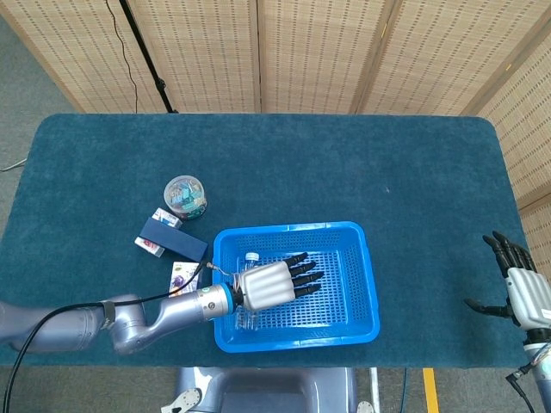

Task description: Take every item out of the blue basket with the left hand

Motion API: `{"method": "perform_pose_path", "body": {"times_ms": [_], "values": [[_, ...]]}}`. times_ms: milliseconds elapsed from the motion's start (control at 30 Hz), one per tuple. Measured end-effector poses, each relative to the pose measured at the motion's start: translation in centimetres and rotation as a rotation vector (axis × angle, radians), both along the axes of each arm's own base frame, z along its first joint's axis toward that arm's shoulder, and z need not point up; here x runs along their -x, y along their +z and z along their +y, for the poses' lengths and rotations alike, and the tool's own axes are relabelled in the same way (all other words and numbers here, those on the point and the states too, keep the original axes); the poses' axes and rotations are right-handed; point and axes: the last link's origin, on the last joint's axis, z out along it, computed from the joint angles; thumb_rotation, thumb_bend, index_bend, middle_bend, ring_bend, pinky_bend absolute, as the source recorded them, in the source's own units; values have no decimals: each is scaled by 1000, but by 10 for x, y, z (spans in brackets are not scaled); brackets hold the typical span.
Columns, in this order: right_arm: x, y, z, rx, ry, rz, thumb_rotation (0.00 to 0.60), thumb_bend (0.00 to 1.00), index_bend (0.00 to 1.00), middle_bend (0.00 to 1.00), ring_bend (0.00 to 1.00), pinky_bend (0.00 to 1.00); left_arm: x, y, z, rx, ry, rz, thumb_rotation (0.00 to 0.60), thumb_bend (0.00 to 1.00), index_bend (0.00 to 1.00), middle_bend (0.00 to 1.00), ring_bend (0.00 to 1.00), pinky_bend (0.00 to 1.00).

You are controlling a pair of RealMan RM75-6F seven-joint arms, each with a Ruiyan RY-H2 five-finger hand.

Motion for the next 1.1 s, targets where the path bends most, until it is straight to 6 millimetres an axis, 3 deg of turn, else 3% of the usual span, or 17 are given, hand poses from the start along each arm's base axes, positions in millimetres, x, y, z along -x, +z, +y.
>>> {"method": "perform_pose_path", "body": {"times_ms": [367,1100], "values": [[1,-2,-3,0,-6,19,600,0,0,0,0,0,21,2,10,13,13,70,600,0,0,0,0,85],[4,-2,-5,4,-27,20,600,0,0,0,0,0,23,-17,14,34,-39,177,600,0,0,0,0,126]]}}
